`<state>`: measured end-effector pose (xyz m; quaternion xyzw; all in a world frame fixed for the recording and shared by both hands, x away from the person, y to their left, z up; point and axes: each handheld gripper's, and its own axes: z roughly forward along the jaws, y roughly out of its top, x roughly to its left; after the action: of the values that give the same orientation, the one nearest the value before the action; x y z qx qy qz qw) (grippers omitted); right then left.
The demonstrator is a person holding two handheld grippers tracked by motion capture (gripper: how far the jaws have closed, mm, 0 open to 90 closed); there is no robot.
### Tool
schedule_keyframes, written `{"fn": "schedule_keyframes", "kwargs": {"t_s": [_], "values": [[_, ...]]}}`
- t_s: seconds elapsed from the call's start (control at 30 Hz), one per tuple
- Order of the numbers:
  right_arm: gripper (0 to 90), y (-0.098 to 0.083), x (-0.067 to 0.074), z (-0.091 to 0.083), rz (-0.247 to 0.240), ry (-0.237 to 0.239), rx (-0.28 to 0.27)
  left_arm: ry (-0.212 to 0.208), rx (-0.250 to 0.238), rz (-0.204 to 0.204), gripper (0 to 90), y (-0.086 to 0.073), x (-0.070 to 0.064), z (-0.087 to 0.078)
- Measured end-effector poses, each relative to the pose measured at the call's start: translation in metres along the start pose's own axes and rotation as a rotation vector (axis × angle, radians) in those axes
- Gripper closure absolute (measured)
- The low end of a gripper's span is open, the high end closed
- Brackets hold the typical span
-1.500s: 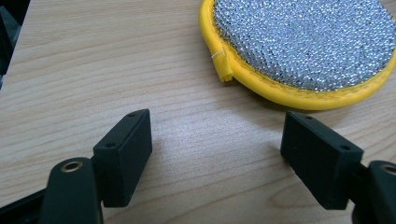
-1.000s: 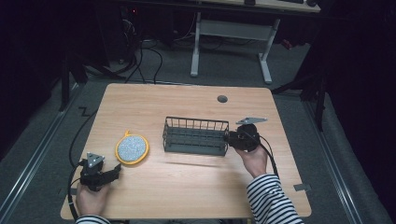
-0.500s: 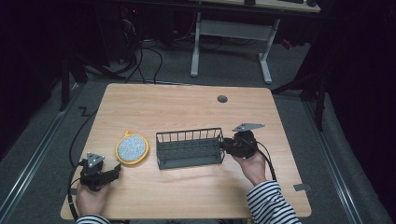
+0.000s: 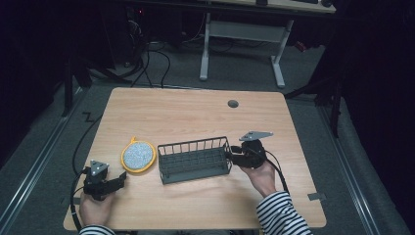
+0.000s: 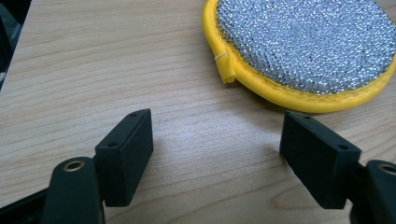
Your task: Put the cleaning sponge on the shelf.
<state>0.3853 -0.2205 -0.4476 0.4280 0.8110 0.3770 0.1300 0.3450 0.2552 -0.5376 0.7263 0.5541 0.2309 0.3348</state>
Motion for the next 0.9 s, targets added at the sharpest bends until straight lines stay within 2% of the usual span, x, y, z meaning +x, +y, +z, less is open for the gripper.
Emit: {"fn": "schedule_keyframes", "kwargs": {"t_s": [0.07,0.1,0.13,0.17,0.27,0.43,0.5,0.53,0.67,0.7,0.77,0.9], "values": [[52.5,0.0,0.0,-0.003,0.002,-0.003,-0.021,0.0,0.001,0.001,26.4,0.0,0.0,0.0],[50.1,-0.001,-0.001,-0.007,0.019,-0.013,-0.053,-0.003,-0.002,-0.003,26.3,0.0,0.0,0.0],[50.1,-0.001,-0.001,-0.007,0.019,-0.013,-0.053,-0.003,-0.002,-0.003,26.3,0.0,0.0,0.0],[48.2,-0.004,-0.005,-0.013,0.046,-0.013,-0.084,-0.006,-0.002,-0.006,26.3,0.0,0.001,0.0],[47.0,-0.006,-0.009,-0.017,0.06,-0.022,-0.093,-0.001,-0.002,-0.008,26.3,0.0,0.001,0.0],[47.0,-0.01,-0.017,-0.038,0.08,-0.054,-0.167,0.002,-0.007,-0.028,26.2,0.0,0.002,-0.001],[47.1,-0.011,-0.019,-0.04,0.085,-0.059,-0.172,0.004,-0.006,-0.027,26.2,0.0,0.002,-0.001],[47.8,-0.017,-0.023,-0.047,0.105,-0.075,-0.202,0.009,-0.004,-0.02,26.2,0.0,0.001,0.0],[48.2,-0.028,-0.031,-0.052,0.137,-0.102,-0.208,0.011,-0.002,-0.015,26.0,0.0,0.001,0.0],[48.3,-0.037,-0.038,-0.053,0.166,-0.117,-0.208,0.011,-0.002,-0.016,26.0,0.0,0.001,0.0],[48.5,-0.042,-0.04,-0.054,0.176,-0.128,-0.205,0.005,-0.002,-0.017,25.7,0.0,0.001,0.0],[48.6,-0.066,-0.051,-0.054,0.223,-0.172,-0.191,0.004,0.0,-0.012,24.5,0.0,0.001,0.0]]}}
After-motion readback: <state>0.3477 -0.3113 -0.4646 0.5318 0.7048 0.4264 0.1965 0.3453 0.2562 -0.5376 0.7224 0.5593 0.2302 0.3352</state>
